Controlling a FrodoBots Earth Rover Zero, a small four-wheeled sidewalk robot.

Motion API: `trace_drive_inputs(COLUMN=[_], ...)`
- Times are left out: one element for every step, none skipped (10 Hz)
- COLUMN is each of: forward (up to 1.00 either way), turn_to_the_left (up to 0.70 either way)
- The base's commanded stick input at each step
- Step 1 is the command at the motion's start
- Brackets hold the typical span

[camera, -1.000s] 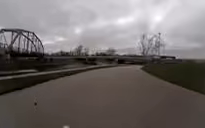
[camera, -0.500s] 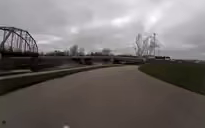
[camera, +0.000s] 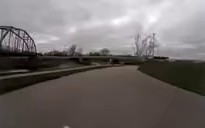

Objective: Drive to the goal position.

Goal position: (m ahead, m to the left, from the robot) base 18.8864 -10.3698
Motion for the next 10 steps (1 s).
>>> trace_drive_inputs(forward=[1.0, 1.0, 1.0, 1.0, 1.0, 1.0, 1.0, 1.0, 1.0, 1.0], turn_to_the_left=[-0.02, -0.11, -0.4, -0.25, 0.01, 0.04, 0.01, 0.0, 0.0, 0.0])
